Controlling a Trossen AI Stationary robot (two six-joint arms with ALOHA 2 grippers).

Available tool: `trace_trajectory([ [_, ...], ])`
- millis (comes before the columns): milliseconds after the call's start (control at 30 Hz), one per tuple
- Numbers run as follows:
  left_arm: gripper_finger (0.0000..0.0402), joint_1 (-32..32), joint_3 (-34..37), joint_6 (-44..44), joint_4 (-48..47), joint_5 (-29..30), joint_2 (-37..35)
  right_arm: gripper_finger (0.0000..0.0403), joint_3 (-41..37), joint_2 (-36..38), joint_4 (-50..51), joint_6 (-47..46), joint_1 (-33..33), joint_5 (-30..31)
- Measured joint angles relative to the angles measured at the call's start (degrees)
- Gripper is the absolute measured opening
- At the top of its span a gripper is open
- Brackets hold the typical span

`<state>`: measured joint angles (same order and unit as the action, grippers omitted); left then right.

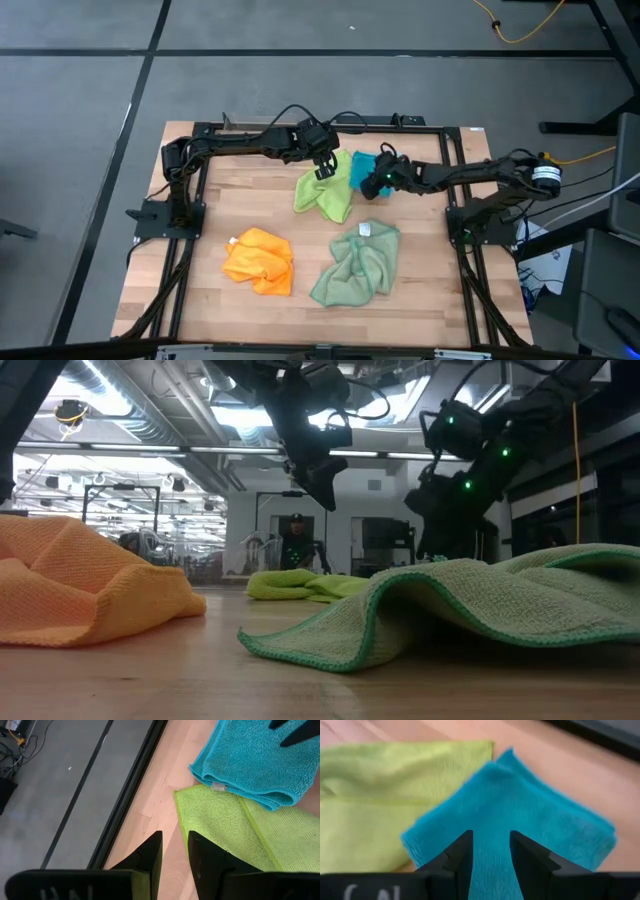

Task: Fold microfiber towels
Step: Fold the blue towel, then fold the light green towel

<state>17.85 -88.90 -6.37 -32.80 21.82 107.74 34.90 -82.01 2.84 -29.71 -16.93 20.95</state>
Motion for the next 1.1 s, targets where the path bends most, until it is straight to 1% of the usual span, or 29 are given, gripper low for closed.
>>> trace_trajectory([
  [233, 0.0085, 0.01, 0.00, 0.24, 0.02, 0.00, 0.00, 0.0131, -0.59, -7.32, -0.64, -1.54, -0.51, -0.04],
  [400, 0.0085, 0.02, 0.00, 0.26, 0.03, 0.00, 0.00, 0.0131, -0.33, -9.28, 3.27, -1.09, -2.76, 0.85],
  [467, 0.0085, 0.00, 0.00, 0.26, 0.03, 0.00, 0.00, 0.0131, -0.29, -9.28, 5.79, 0.70, -4.04, 2.01],
  [600, 0.0085, 0.02, 0.00, 0.25, 0.04, 0.00, 0.00, 0.0131, -0.43, -9.00, 8.37, 7.53, -6.20, 6.11],
  [700, 0.0085, 0.00, 0.00, 0.24, 0.04, 0.00, 0.00, 0.0131, -0.44, -8.72, 9.11, 12.18, -7.53, 6.87],
  [767, 0.0085, 0.00, 0.00, 0.24, 0.02, 0.01, 0.00, 0.0131, -0.46, -8.22, 9.60, 13.42, -8.17, 6.88],
  [867, 0.0085, 0.01, 0.00, 0.29, 0.12, 0.02, 0.00, 0.0131, 0.12, -5.43, 12.59, 10.09, -8.46, 6.88],
  [1033, 0.0085, 0.10, 0.00, 1.38, 0.55, 0.00, 0.00, 0.0131, 4.50, 4.52, 19.99, 7.73, -7.68, 7.63],
  [1100, 0.0085, 0.31, 0.00, 1.41, 0.50, 0.06, 0.00, 0.0131, 4.63, 7.86, 22.08, 7.60, -7.03, 5.86],
])
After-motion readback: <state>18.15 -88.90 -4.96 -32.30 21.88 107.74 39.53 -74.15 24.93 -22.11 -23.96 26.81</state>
